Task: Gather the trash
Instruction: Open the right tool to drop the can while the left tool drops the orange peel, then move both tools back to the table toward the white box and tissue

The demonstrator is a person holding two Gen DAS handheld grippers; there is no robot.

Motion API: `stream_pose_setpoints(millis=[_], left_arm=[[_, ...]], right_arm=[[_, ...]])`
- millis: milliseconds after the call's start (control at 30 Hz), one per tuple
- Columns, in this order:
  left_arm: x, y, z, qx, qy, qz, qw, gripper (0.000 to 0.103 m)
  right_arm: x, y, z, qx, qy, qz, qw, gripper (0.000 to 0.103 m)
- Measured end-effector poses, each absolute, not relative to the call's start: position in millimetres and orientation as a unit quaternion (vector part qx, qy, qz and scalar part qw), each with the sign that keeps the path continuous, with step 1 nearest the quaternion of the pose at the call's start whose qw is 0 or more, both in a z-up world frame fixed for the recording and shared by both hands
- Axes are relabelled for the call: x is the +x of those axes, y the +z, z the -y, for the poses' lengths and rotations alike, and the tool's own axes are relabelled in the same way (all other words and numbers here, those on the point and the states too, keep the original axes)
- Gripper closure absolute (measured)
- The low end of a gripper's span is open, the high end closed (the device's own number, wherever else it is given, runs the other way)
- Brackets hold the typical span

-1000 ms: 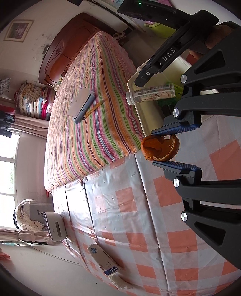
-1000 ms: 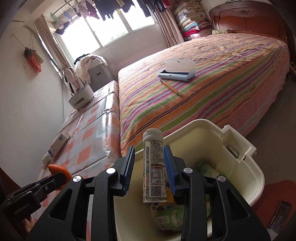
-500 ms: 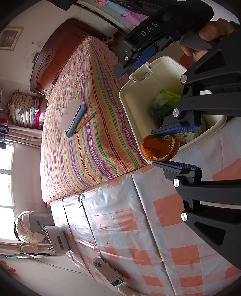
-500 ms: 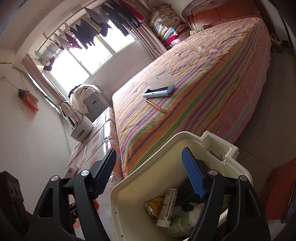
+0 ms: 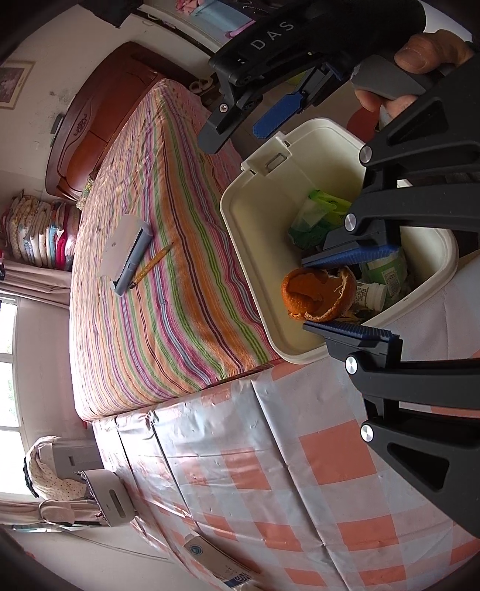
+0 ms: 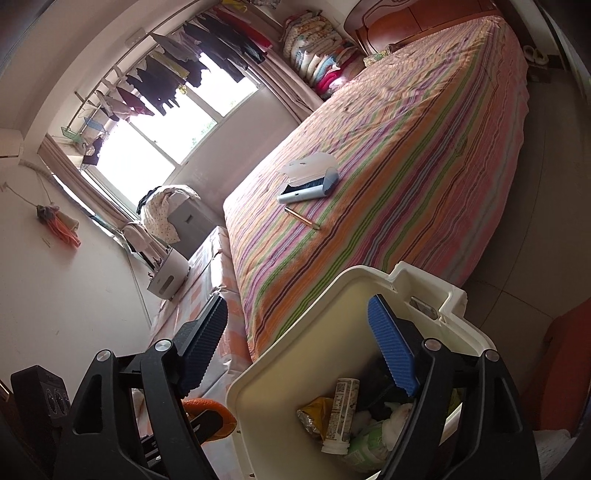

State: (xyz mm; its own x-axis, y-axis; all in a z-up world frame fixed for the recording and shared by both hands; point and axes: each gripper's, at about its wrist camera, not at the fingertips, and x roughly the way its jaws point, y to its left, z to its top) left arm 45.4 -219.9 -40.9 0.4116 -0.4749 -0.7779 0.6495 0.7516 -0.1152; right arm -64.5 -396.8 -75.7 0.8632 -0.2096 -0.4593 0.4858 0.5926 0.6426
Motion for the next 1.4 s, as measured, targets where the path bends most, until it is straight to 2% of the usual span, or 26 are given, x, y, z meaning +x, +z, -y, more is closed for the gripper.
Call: stream_pose_setpoints(millis=[400,467,533,600,700,1400], left_arm=[[40.9,-48.7,231.8,0.116,-0.347,-0.437,0.822,0.073],[40.3,-49.6,232.9,0.117,-0.348,-0.438,0.82,0.068],[39.6,-49.0,233.2,0.118,-0.346,-0.435,0.823,0.051],[38.2,-47.6,232.5,0.117,-0.343,-0.43,0.827,0.041],[37.0,-46.1,232.1,0.12,-0.338,-0.426,0.83,0.032],[59.4,-44.0,175.8,0.109,-0.272,-0.428,0.855,0.031]], right_arm=[[-65.1,-78.2,397.8,0.414,-0.197,-0.169,0.873,0.026],[-64.8,-79.3,398.1,0.416,-0.196,-0.17,0.872,0.026],[-65.1,-80.0,398.2,0.418,-0.195,-0.171,0.871,0.026],[-64.4,-79.3,397.0,0.418,-0.193,-0.172,0.871,0.026],[-64.3,-78.8,395.8,0.418,-0.194,-0.172,0.87,0.026],[-43.5,-82.0,373.2,0.389,-0.186,-0.209,0.878,0.024]])
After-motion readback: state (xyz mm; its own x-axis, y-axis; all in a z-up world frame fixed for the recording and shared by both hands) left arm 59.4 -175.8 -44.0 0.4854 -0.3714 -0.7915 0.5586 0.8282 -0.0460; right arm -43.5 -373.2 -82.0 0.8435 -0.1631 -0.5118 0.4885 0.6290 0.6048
